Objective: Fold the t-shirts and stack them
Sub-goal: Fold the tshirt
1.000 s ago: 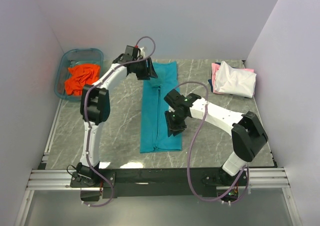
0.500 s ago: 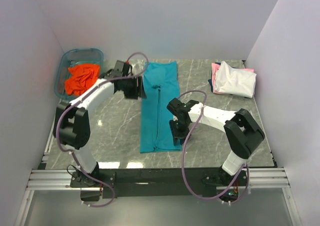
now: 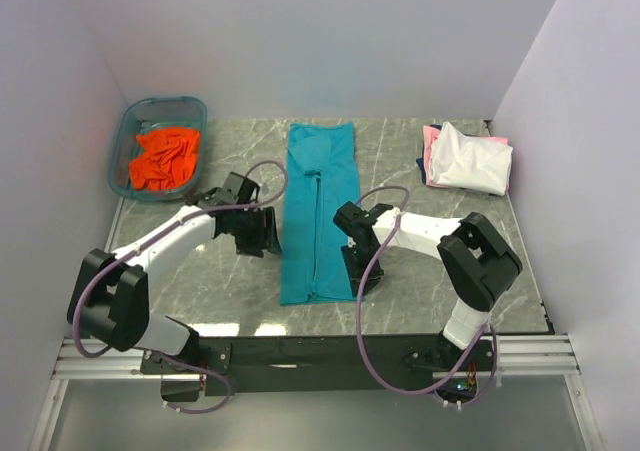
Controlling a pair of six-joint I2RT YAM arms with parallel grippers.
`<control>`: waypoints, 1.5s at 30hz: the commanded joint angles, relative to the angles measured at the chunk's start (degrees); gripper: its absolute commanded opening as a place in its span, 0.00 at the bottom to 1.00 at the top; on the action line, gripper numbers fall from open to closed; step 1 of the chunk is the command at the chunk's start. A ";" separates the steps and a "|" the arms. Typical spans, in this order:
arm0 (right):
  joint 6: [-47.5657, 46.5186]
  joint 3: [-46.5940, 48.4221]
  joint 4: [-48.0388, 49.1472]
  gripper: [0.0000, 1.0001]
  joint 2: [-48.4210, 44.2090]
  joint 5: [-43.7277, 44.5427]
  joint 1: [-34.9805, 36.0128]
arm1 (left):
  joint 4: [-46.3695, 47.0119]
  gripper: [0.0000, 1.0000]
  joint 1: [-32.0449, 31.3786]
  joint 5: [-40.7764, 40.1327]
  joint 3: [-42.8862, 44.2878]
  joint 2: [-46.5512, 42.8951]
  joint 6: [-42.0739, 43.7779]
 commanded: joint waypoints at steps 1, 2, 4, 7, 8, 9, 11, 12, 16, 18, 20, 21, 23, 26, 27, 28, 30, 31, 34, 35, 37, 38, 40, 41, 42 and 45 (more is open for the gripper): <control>0.55 -1.30 0.44 0.36 0.44 0.72 0.17 | 0.19 0.58 -2.64 1.19 -2.68 -2.65 -3.38; 0.46 -1.74 0.53 0.34 0.44 0.55 0.17 | 0.10 0.58 -3.08 1.28 -3.90 -3.26 -3.64; 0.46 -2.45 0.97 0.30 0.71 0.46 0.17 | -0.08 0.58 -4.22 1.98 -5.14 -3.79 -4.26; 0.46 -3.24 1.41 0.24 0.80 0.37 0.08 | -0.25 0.58 -5.72 3.03 -7.77 -4.67 -4.79; 0.46 -3.33 1.59 0.21 0.88 0.28 0.17 | -0.17 0.58 -6.07 3.56 -8.31 -4.76 -4.79; 0.37 -3.42 1.68 0.17 0.80 0.28 0.17 | 0.01 0.58 -6.34 3.91 -8.75 -4.76 -5.14; 0.37 -3.42 1.68 0.14 0.80 0.37 0.17 | -0.08 0.57 -7.13 4.70 -10.33 -5.20 -5.75; 0.28 -3.59 1.76 0.13 0.71 0.46 0.17 | -0.16 0.57 -7.39 4.80 -10.85 -5.29 -6.36; 0.37 -3.94 2.20 0.12 0.71 0.28 0.08 | 2.37 0.57 -8.53 7.42 -14.71 -6.52 -8.03; 0.28 -3.86 2.20 0.12 0.71 0.19 0.17 | 4.48 0.57 -8.88 10.76 -16.04 -6.70 -9.70; 0.28 -3.68 2.12 0.12 0.79 0.28 0.17 | 6.15 0.57 -9.41 11.47 -17.27 -6.70 -10.85; 0.28 -3.77 2.12 0.12 0.54 0.28 0.17 | 6.60 0.57 -9.76 11.56 -17.45 -6.52 -10.94; 0.46 -3.86 2.38 0.12 0.44 0.28 0.08 | 7.56 0.57 -9.85 11.21 -17.89 -6.17 -10.68; 0.55 -3.77 2.29 0.12 0.53 0.11 0.17 | 8.36 0.56 -10.03 11.30 -18.15 -4.68 -10.15; 0.46 -3.68 2.29 0.12 0.45 0.19 0.17 | 8.79 0.56 -10.03 11.21 -18.07 -4.33 -9.97; 0.63 -3.77 2.29 0.12 0.36 0.19 0.17 | 8.97 0.56 -10.12 11.30 -17.98 -3.54 -9.89; 0.64 -3.68 2.29 0.12 0.36 0.19 0.17 | 9.50 0.55 -10.29 10.86 -17.80 -3.01 -9.45; 0.81 -3.77 2.29 0.12 0.27 0.19 0.17 | 9.59 0.55 -10.29 10.25 -17.54 -2.40 -9.27; 0.99 -3.86 2.29 0.12 0.18 0.19 0.17 | 9.68 0.53 -10.29 9.46 -17.28 -1.17 -8.92; 0.99 -3.86 2.38 0.12 0.09 0.11 0.08 | 9.94 0.53 -10.29 9.54 -17.28 -0.90 -8.92; 1.07 -4.12 2.55 0.11 0.01 0.11 0.08 | 10.38 0.52 -10.38 9.46 -17.45 -0.28 -8.92; 1.16 -4.03 2.47 0.11 -0.08 0.02 0.17 | 10.47 0.51 -10.38 9.19 -17.54 -0.02 -8.83; 1.25 -4.21 2.55 0.11 -0.17 0.02 0.17 | 10.73 0.49 -10.47 9.10 -17.63 0.59 -8.57; 1.25 -4.29 2.55 0.11 -0.17 0.02 0.17 | 10.82 0.48 -10.47 9.10 -17.71 0.86 -8.57; 1.34 -4.21 2.55 0.11 -0.17 0.02 0.08 | 10.91 0.46 -10.47 9.19 -17.72 1.04 -8.48; 1.43 -4.21 2.64 0.11 -0.26 -0.07 0.17 | 10.82 0.40 -10.47 8.84 -17.72 1.65 -8.30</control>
